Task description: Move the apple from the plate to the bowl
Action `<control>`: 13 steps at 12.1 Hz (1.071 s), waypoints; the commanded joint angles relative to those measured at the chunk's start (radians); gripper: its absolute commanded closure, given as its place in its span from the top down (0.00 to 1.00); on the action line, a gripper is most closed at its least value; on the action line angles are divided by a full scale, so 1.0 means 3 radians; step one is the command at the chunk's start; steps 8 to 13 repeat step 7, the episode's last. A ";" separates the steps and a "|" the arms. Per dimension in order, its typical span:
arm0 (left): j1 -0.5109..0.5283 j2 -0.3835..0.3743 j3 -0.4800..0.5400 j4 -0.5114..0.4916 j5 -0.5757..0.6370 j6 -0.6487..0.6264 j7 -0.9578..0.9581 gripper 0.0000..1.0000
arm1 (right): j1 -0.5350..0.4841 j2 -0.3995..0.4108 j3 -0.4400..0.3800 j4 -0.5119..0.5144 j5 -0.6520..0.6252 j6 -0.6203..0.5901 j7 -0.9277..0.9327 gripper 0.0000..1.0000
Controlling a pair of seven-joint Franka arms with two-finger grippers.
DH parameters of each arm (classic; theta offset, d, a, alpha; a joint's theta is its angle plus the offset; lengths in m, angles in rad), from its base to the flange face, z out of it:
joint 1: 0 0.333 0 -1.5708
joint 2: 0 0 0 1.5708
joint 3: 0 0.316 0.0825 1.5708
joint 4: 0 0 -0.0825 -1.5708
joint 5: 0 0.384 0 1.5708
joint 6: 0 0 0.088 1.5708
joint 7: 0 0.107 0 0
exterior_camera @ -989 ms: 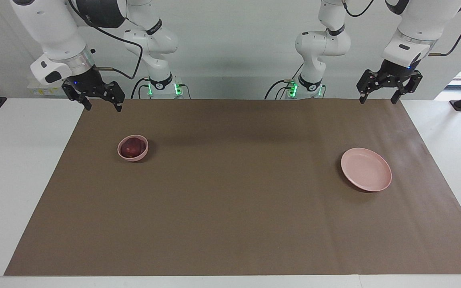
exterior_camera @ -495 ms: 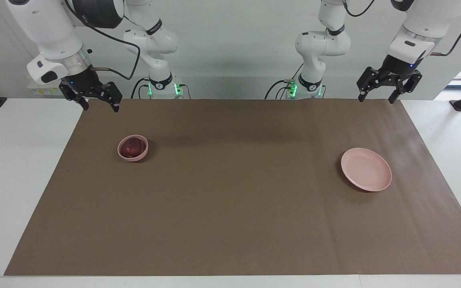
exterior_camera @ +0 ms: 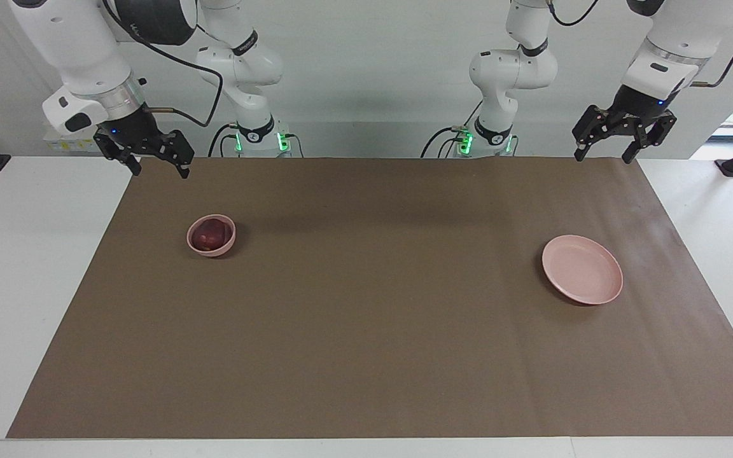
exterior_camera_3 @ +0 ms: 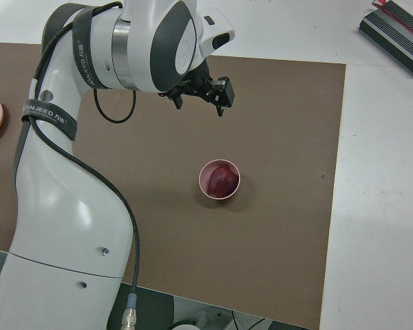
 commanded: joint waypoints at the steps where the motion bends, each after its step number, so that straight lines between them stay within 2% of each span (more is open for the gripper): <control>1: 0.0033 -0.0033 -0.0026 0.0027 0.0076 -0.0156 0.0050 1.00 | 0.0000 -0.0002 0.0034 0.0017 -0.0070 0.0017 -0.0048 1.00; 13: 0.0023 -0.0058 -0.0032 -0.0003 0.0070 -0.0151 0.0060 1.00 | -0.0001 -0.0002 0.0029 0.0053 -0.0101 -0.0101 -0.0064 1.00</control>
